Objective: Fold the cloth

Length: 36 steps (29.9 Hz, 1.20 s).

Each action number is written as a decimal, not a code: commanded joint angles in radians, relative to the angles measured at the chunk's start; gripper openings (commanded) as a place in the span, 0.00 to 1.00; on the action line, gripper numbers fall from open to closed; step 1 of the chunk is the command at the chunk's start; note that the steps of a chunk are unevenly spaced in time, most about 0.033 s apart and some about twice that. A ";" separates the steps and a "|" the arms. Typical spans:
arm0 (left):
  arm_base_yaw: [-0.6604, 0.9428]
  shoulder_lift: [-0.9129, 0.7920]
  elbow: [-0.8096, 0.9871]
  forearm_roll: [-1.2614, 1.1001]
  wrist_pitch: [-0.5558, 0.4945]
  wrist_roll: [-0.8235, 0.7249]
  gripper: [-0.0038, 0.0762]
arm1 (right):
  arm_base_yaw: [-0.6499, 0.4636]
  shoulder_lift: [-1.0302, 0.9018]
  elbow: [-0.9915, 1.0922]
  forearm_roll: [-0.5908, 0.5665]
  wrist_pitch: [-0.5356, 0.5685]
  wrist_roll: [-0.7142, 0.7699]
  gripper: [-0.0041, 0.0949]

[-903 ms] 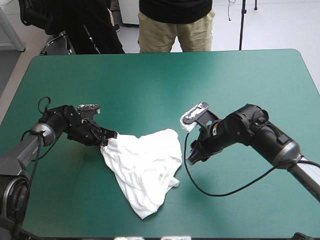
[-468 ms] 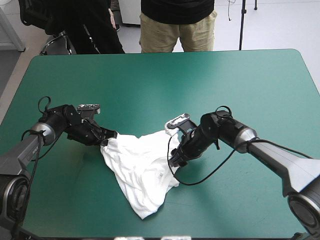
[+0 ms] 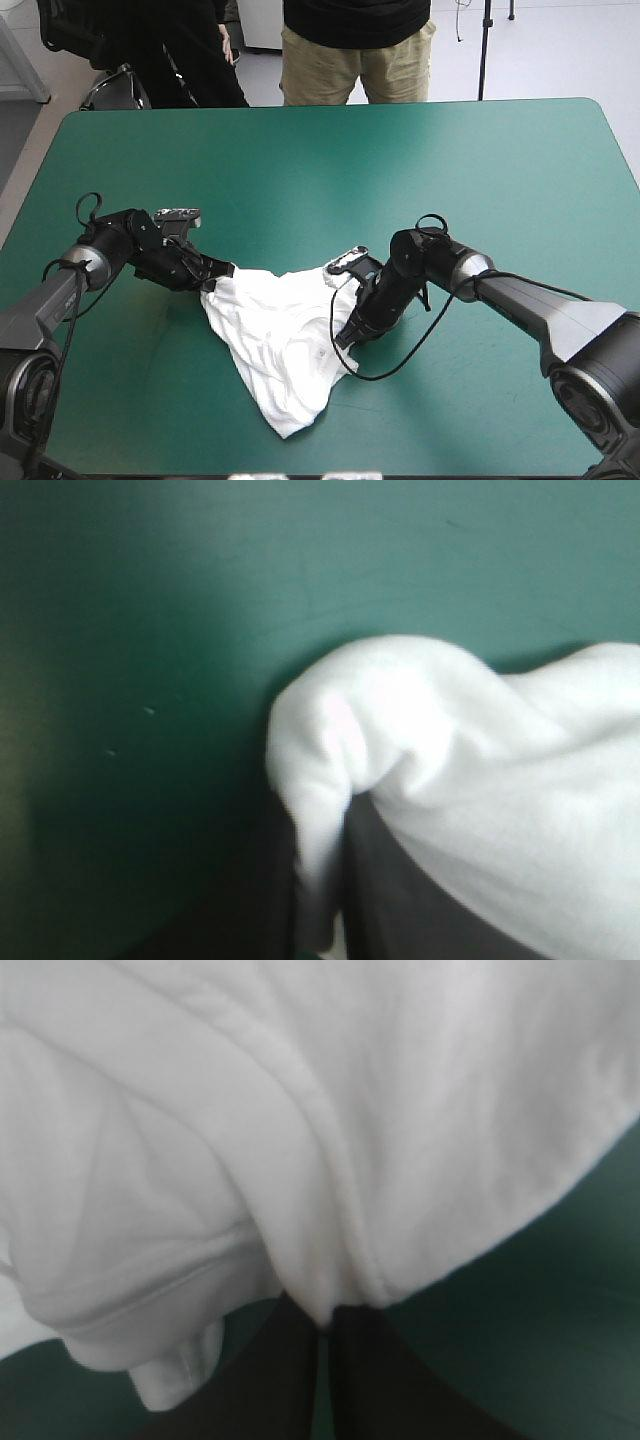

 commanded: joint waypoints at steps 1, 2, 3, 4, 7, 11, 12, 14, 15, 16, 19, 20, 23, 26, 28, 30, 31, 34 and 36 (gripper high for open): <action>-0.001 -0.030 -0.001 0.045 -0.014 0.013 0.03 | -0.002 -0.083 -0.019 -0.045 0.037 0.013 0.04; -0.001 -0.045 -0.002 0.045 -0.014 0.019 0.03 | -0.002 -0.102 -0.019 -0.078 0.042 0.033 0.04; -0.001 -0.063 -0.004 0.047 -0.014 0.019 0.03 | -0.002 -0.126 -0.019 -0.109 0.044 0.050 0.04; -0.001 -0.078 -0.009 0.049 -0.014 0.019 0.03 | -0.002 -0.146 -0.021 -0.132 0.042 0.065 0.04; -0.001 -0.128 -0.031 0.047 -0.004 0.019 0.03 | -0.002 -0.222 -0.042 -0.192 0.019 0.087 0.04; -0.001 -0.165 -0.080 0.030 0.032 0.019 0.03 | -0.002 -0.303 -0.106 -0.198 -0.017 0.094 0.04; -0.001 -0.170 -0.095 0.027 0.049 0.019 0.03 | -0.002 -0.315 -0.126 -0.198 -0.014 0.099 0.04; -0.001 -0.182 -0.131 0.027 0.086 0.024 0.03 | -0.002 -0.339 -0.169 -0.206 0.005 0.113 0.04; -0.001 -0.192 -0.156 0.018 0.104 0.034 0.03 | -0.002 -0.349 -0.192 -0.208 0.013 0.113 0.04; -0.001 -0.202 -0.180 0.008 0.119 0.042 0.03 | -0.002 -0.357 -0.212 -0.211 0.015 0.113 0.04; -0.001 -0.248 -0.290 -0.021 0.161 0.046 0.03 | -0.002 -0.385 -0.295 -0.238 0.042 0.113 0.04; -0.001 -0.263 -0.339 -0.033 0.178 0.046 0.03 | -0.002 -0.394 -0.337 -0.252 0.056 0.113 0.04; -0.001 -0.297 -0.514 -0.075 0.235 0.050 0.03 | -0.002 -0.411 -0.448 -0.280 0.096 0.113 0.04; -0.001 -0.310 -0.695 -0.131 0.310 0.072 0.03 | -0.002 -0.420 -0.571 -0.301 0.124 0.104 0.04; -0.001 -0.308 -0.828 -0.161 0.362 0.075 0.03 | -0.002 -0.423 -0.659 -0.303 0.134 0.092 0.04; -0.001 -0.308 -0.935 -0.179 0.389 0.075 0.03 | -0.002 -0.425 -0.737 -0.303 0.146 0.081 0.04; -0.001 -0.308 -0.989 -0.186 0.394 0.075 0.03 | -0.002 -0.427 -0.780 -0.303 0.156 0.078 0.04; -0.001 -0.308 -1.137 -0.188 0.415 0.075 0.03 | -0.002 -0.427 -0.899 -0.315 0.205 0.064 0.04; -0.001 -0.308 -1.212 -0.188 0.437 0.087 0.03 | -0.002 -0.427 -0.982 -0.340 0.257 0.056 0.04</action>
